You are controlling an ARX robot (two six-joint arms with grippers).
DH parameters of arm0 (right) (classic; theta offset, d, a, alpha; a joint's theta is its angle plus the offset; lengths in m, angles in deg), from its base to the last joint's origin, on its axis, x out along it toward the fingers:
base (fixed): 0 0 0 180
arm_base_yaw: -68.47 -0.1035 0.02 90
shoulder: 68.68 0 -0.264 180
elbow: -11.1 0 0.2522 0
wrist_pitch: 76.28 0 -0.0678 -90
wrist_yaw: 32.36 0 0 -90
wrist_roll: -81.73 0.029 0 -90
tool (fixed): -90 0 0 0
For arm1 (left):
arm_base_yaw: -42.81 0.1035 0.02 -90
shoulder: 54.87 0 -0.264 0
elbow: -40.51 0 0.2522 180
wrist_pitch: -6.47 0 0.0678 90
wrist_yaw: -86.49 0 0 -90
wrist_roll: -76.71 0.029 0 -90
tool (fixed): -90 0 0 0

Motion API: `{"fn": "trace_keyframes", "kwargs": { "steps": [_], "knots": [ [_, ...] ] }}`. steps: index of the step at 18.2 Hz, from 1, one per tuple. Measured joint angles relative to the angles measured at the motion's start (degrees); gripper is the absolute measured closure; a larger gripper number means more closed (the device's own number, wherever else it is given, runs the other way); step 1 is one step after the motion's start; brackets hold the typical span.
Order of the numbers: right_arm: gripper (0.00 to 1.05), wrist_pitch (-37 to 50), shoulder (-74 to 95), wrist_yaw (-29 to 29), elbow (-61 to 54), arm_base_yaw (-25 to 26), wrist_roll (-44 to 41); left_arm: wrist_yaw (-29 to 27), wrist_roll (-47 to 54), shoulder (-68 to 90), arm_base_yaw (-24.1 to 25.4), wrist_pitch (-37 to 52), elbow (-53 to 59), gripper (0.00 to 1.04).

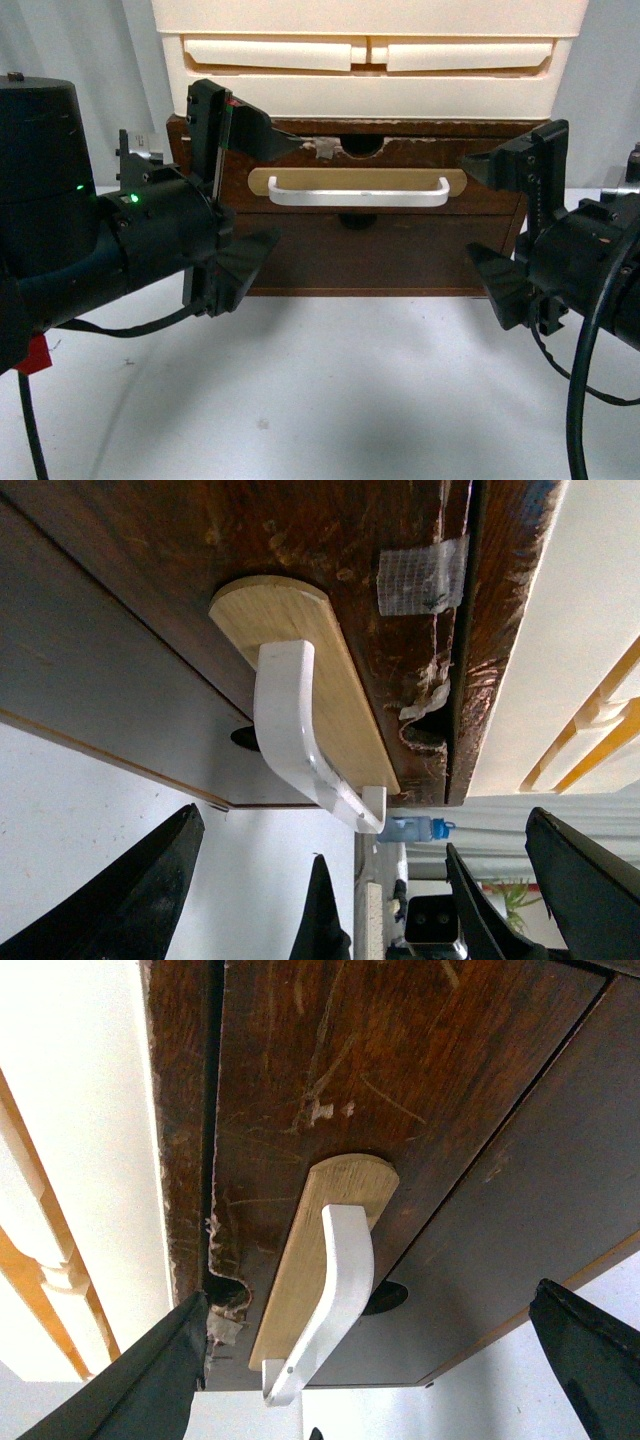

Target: Open drawer

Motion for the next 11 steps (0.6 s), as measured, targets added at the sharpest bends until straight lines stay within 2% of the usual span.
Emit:
{"fn": "trace_keyframes", "kwargs": {
  "steps": [11],
  "knots": [
    [0.06, -3.3, 3.93, 3.58, 6.58, -0.83, -0.85, -0.63, -1.55, 7.82, -0.35, -2.43, -8.55, 0.07]
  ]
}}
